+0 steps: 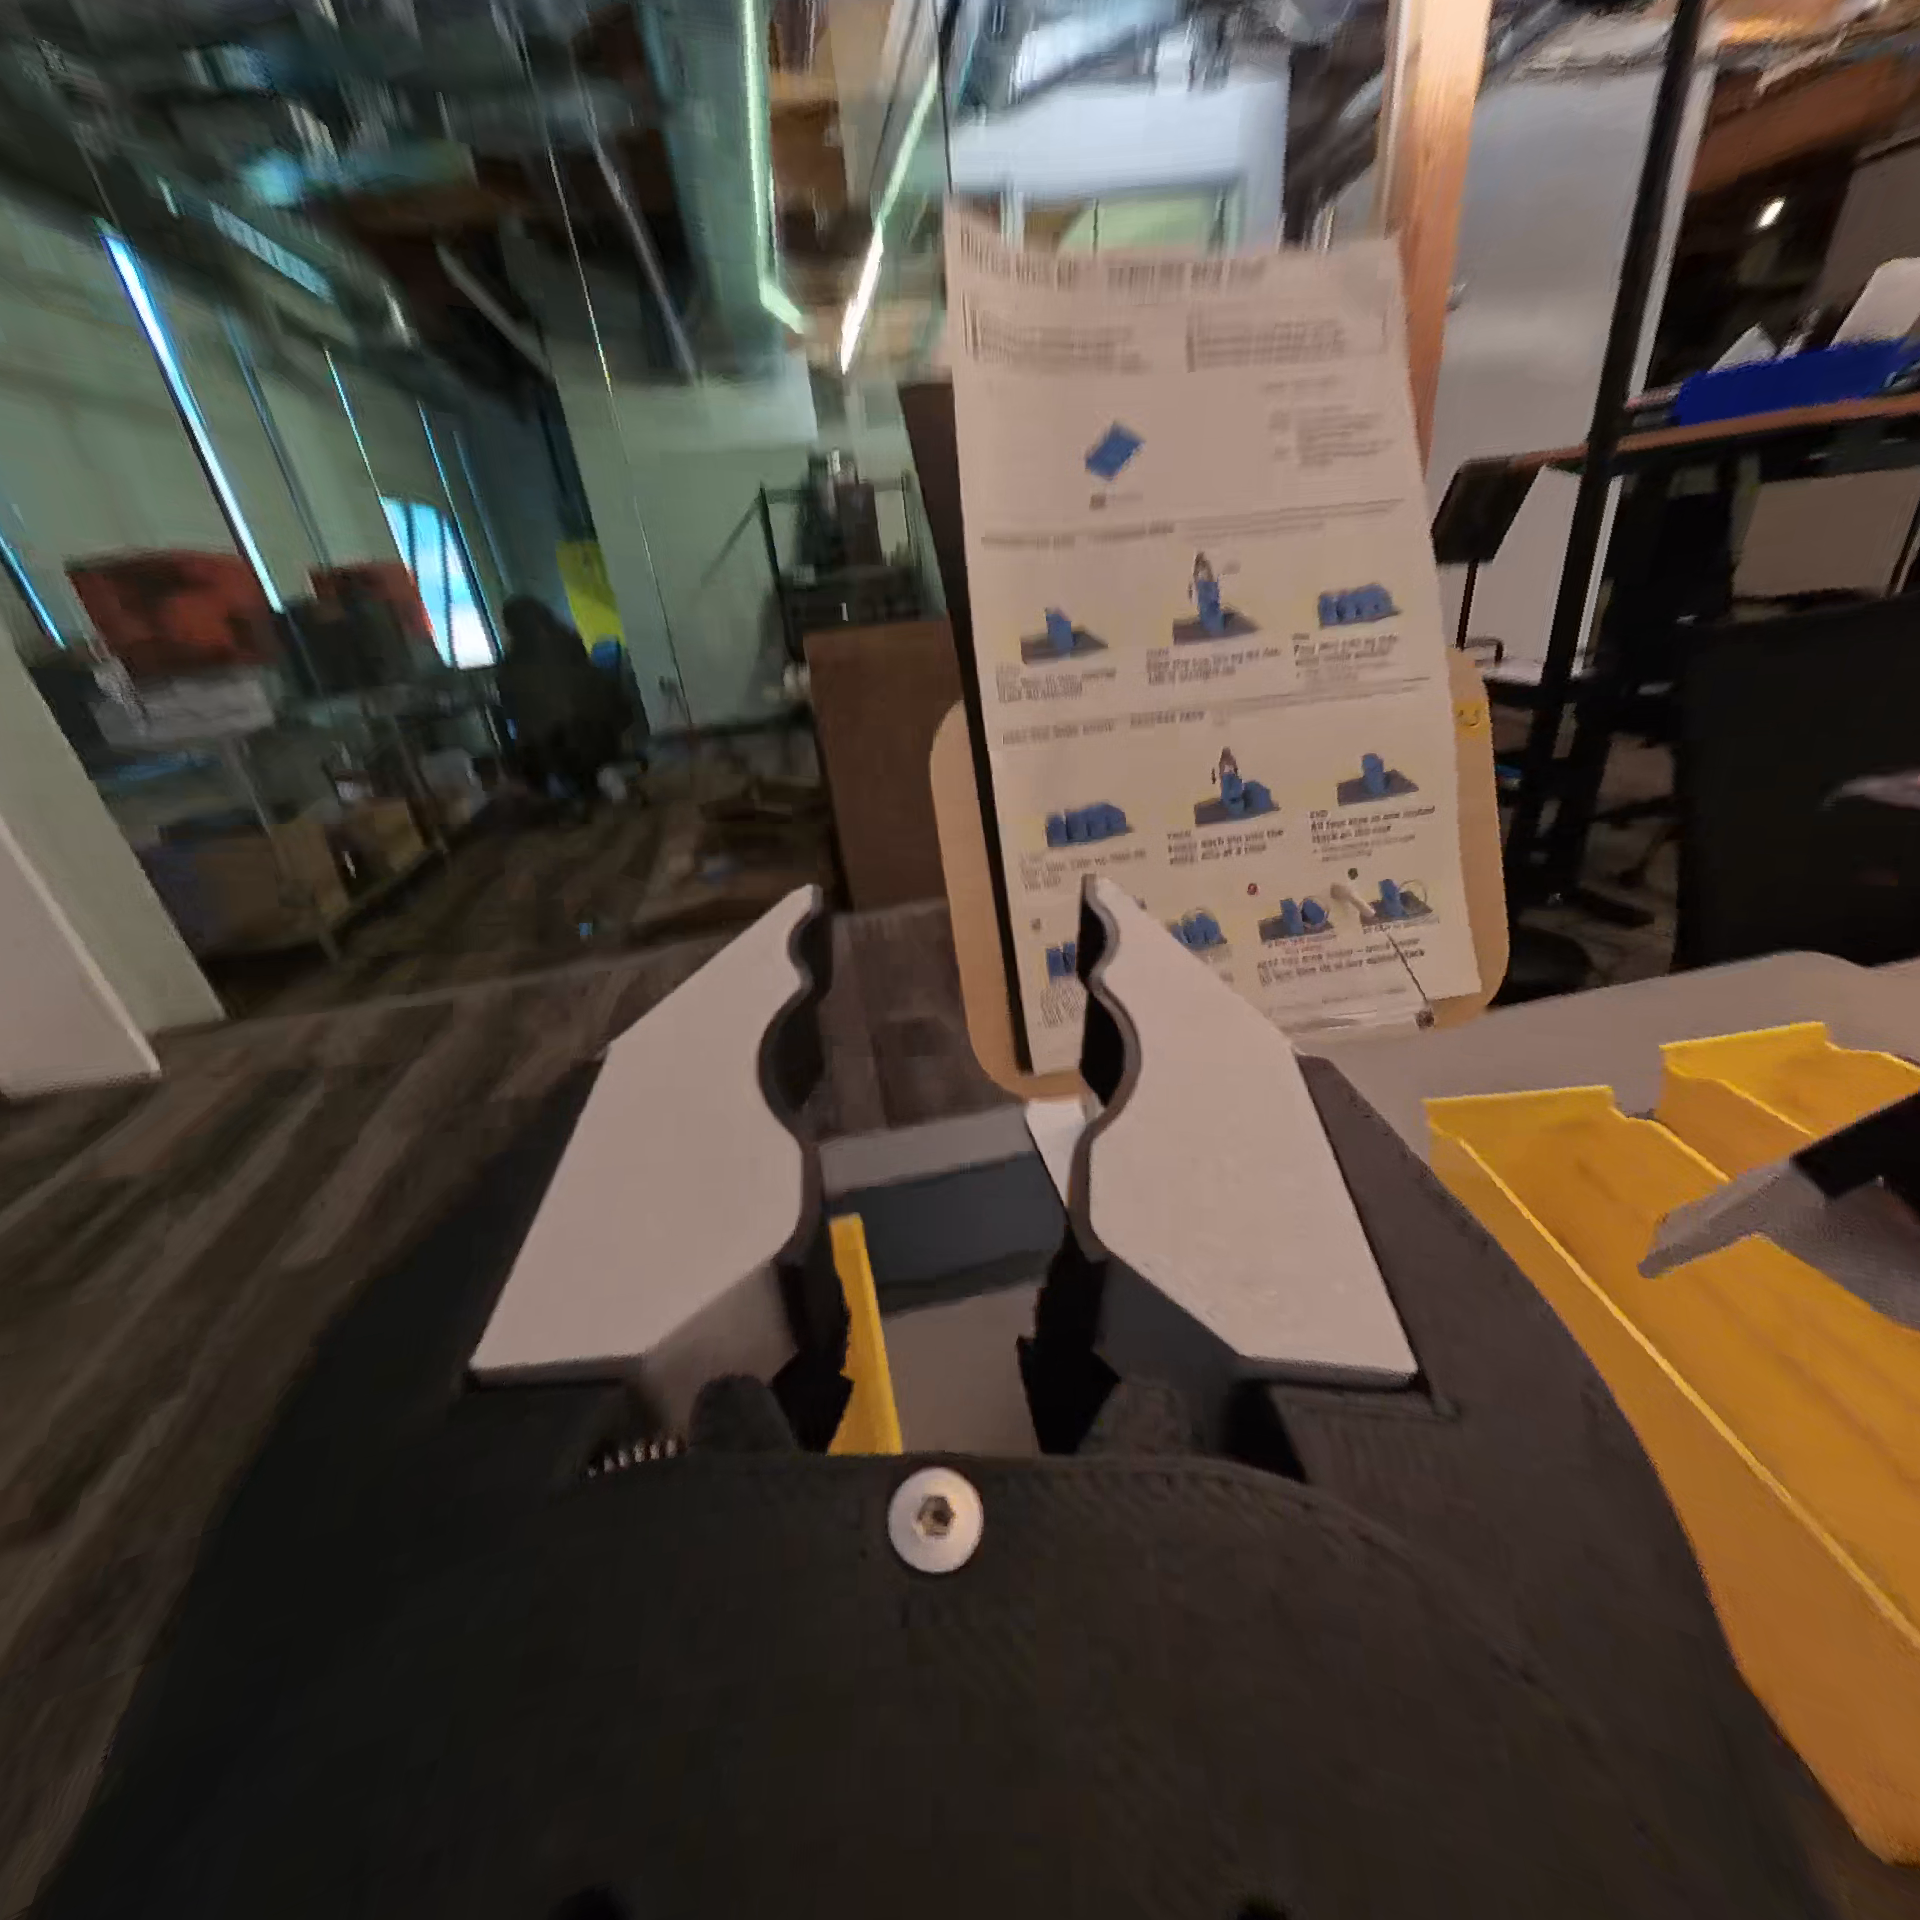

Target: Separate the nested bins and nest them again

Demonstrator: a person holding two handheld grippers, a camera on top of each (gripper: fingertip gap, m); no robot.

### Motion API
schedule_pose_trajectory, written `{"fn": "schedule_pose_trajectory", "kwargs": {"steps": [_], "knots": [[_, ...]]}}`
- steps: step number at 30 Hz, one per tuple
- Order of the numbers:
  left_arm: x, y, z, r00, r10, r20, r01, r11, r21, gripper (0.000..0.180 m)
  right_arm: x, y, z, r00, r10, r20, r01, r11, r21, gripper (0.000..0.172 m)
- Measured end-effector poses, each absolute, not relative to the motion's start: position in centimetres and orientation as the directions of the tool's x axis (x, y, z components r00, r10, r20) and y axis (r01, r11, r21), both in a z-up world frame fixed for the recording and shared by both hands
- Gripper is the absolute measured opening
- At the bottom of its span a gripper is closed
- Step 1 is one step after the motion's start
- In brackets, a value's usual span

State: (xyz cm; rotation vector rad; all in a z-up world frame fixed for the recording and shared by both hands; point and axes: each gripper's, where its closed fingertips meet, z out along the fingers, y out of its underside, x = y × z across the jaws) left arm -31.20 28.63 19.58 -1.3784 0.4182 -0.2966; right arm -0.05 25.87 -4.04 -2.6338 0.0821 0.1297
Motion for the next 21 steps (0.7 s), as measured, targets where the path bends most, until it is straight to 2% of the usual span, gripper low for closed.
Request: {"fn": "schedule_pose_trajectory", "kwargs": {"steps": [2, 5, 9, 11, 12, 13, 16, 21], "knots": [[-32.6, 28.3, 20.2, 0.894, -0.420, -0.154, -0.052, 0.242, -0.969, 0.044, 0.8, 25.7, -5.7, 0.995, -0.094, -0.038, -0.102, -0.909, -0.404, 0.150], [-34.4, 28.8, 18.8, 0.892, -0.426, -0.151, -0.079, 0.181, -0.980, 0.044, -0.2, 25.6, -7.8, 0.985, -0.159, -0.068, -0.172, -0.940, -0.296, 0.150], [-35.0, 29.5, 17.1, 0.858, -0.510, -0.066, -0.026, 0.085, -0.996, 0.040, 0.5, 25.5, -10.1, 0.978, -0.209, 0.011, -0.203, -0.961, -0.188, 0.150], [-34.8, 29.6, 16.8, 0.837, -0.545, -0.036, -0.003, 0.061, -0.998, 0.039, -0.2, 25.3, -11.1, 0.968, -0.246, -0.056, -0.252, -0.959, -0.130, 0.145], [-34.6, 29.6, 16.7, 0.829, -0.558, -0.037, -0.004, 0.061, -0.998, 0.039, -0.1, 25.2, -11.2, 0.965, -0.255, -0.064, -0.261, -0.959, -0.110, 0.143], [-34.4, 29.6, 16.7, 0.824, -0.566, -0.044, -0.010, 0.064, -0.998, 0.039, -0.2, 25.3, -10.9, 0.966, -0.251, -0.066, -0.257, -0.960, -0.109, 0.131], [-33.8, 29.3, 16.9, 0.799, -0.599, -0.062, -0.018, 0.080, -0.997, 0.039, -0.4, 24.3, -10.6, 0.972, -0.232, -0.049, -0.234, -0.971, -0.047, 0.119], [-34.1, 29.2, 17.0, 0.778, -0.627, -0.035, 0.017, 0.077, -0.997, 0.038, -1.2, 23.4, -9.1, 0.978, -0.208, -0.033, -0.209, -0.977, -0.033, 0.114]]}}
